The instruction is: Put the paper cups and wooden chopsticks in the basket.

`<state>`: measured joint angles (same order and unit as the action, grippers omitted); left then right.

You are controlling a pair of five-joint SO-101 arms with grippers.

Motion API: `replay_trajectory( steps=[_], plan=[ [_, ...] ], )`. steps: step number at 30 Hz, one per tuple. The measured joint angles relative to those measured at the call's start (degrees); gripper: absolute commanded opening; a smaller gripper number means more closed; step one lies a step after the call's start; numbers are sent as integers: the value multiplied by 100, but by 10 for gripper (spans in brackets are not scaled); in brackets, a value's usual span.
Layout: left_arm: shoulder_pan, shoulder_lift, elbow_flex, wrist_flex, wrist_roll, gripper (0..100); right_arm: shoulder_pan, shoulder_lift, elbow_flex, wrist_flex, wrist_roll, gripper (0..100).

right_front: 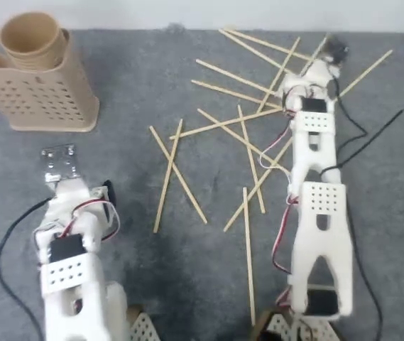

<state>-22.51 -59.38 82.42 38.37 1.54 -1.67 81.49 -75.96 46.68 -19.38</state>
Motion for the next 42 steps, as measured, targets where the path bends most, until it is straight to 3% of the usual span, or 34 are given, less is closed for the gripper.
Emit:
replay_trajectory(
  steps=[3,11,15,19,23,31,42],
  plan=[
    [-9,0,0,0,0,198,-18,-26,-105,695,352,1],
    [0,0,0,0,0,198,-141,-26,-1204,3059,782,6],
    [-18,0,0,-88,0,198,-334,-35,-1662,4571,1714,6],
    [0,0,0,-97,0,198,-396,-202,-1679,5380,2989,7],
    [-18,0,0,-97,0,198,-413,-404,-1679,5389,3604,7],
    [-44,0,0,-97,0,198,132,-1371,-1679,5284,3771,7],
    [-44,0,0,-97,0,198,826,-1336,-677,2910,5108,7]
  ],
)
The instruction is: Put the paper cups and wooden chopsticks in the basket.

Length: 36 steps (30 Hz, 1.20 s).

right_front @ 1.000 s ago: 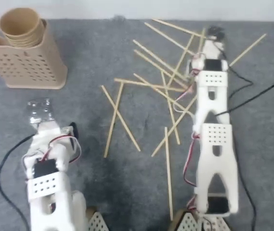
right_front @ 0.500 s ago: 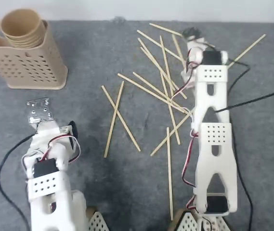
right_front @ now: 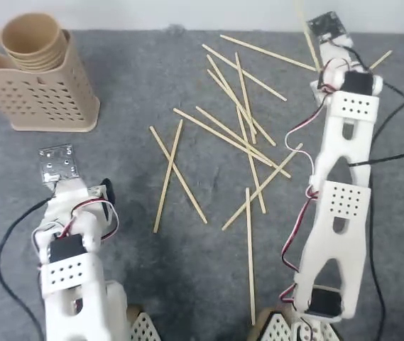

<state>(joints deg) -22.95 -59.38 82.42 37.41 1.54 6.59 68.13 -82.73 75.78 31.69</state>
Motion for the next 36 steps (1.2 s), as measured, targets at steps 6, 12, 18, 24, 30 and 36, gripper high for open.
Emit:
replay_trajectory(
  steps=[6,12,18,24,30,36],
  plan=[
    [0,0,0,0,0,198,299,167,1002,-993,536,7],
    [0,0,0,0,0,198,598,167,1160,-1222,914,7],
    [9,0,0,0,0,198,826,290,1266,-1169,1398,7],
    [0,0,0,0,0,198,826,431,1240,-782,1908,8],
    [0,0,0,0,0,198,862,431,1187,-554,2040,8],
    [0,0,0,0,0,198,1090,448,870,-246,2057,8]
  ],
)
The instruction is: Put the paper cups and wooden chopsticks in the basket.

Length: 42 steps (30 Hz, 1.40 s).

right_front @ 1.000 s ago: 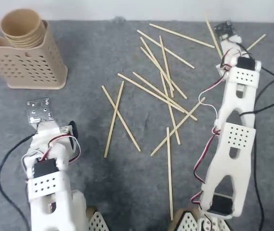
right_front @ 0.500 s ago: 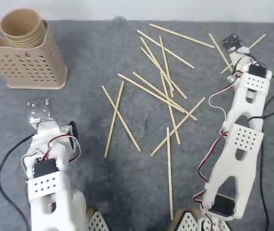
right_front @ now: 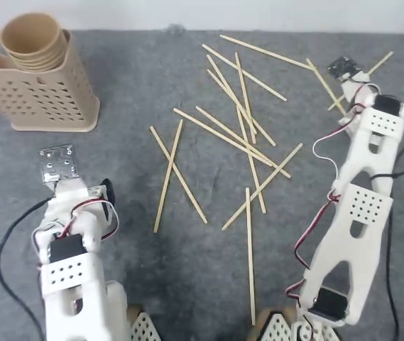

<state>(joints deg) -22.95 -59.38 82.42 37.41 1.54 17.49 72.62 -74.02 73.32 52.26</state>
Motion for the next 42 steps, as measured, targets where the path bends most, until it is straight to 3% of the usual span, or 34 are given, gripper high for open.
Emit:
replay_trajectory(
  steps=[9,17,20,42],
  plan=[
    [0,0,0,0,0,198,651,9,-105,35,-149,8],
    [9,0,0,0,0,198,1644,-97,-123,-97,-1934,7],
    [-9,0,0,0,0,198,1732,-193,-132,-97,-2110,7],
    [-123,0,0,0,0,198,-18,-9,-334,1820,-1688,7]
  ],
)
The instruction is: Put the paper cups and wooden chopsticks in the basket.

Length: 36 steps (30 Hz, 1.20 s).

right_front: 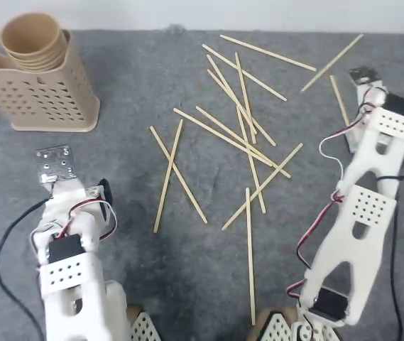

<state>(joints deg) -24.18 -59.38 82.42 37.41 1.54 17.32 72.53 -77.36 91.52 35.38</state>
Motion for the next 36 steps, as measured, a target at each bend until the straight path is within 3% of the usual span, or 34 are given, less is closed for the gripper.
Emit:
replay_trajectory(
  steps=[9,21,25,32,36],
  plan=[
    [0,0,0,0,0,198,-659,18,-457,-18,-141,7],
    [0,0,0,0,0,198,-651,18,-387,-976,-774,7],
    [0,0,0,35,0,198,-765,18,167,-888,-290,7],
    [9,0,0,88,0,198,-800,-26,97,589,853,7],
    [0,0,0,88,0,198,-712,-9,-35,870,1108,7]
  ],
)
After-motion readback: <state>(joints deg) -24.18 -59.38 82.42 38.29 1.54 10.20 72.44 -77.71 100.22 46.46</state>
